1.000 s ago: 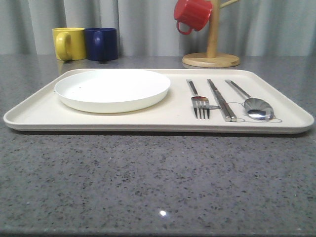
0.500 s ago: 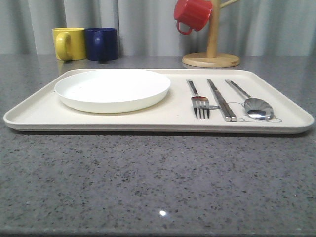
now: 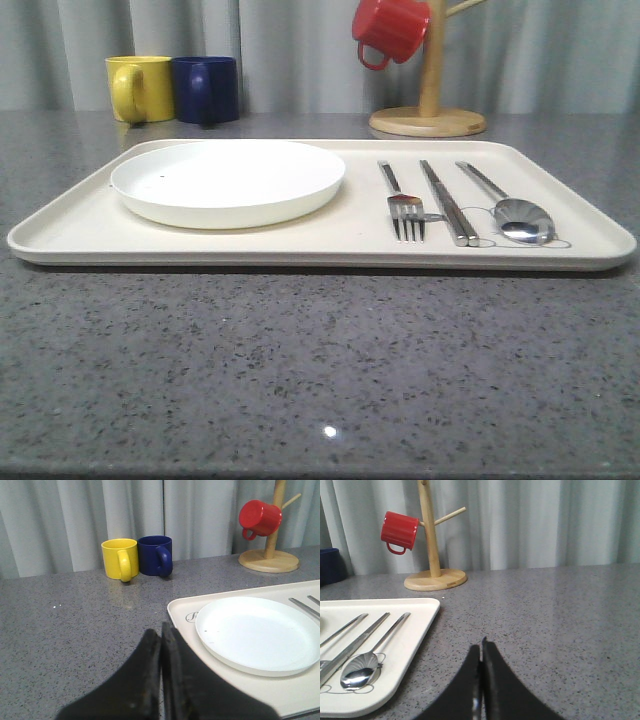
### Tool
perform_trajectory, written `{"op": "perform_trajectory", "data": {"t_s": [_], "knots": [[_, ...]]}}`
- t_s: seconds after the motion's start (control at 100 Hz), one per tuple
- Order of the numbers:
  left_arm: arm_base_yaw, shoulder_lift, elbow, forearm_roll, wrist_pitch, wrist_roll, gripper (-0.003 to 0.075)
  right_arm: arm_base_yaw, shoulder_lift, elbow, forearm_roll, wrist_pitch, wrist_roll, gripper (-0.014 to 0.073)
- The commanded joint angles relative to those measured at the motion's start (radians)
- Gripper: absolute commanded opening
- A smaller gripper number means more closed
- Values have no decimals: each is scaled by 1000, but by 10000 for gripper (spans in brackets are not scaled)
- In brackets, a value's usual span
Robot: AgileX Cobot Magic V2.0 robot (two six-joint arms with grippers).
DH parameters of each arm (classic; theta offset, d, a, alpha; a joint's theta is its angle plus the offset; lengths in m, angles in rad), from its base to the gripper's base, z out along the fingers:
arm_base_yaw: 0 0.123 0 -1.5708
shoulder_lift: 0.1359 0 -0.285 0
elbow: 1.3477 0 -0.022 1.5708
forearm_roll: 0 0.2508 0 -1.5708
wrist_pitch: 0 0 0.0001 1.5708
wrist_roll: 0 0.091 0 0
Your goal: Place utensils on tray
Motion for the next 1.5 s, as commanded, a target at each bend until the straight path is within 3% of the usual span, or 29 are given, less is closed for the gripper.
{"op": "perform_trajectory", "data": {"t_s": [0.0,0.17,0.42,0.99,1.49], "knots": [[-5,7,-30,-14,-101,-5,-18,-6,-23,-18,3,-86,-8,-68],[-5,1,-23,59,-119,-29,-18,-6,-23,-18,3,-86,-8,-68],[-4,-92,78,404,-216,-358,-18,-6,-23,-18,3,-86,-8,-68],[119,-382,398,404,-243,-358,-18,-6,-23,-18,3,-86,-8,-68],[123,-382,439,399,-292,-358,-18,-6,-23,-18,3,-86,-8,-68]]}}
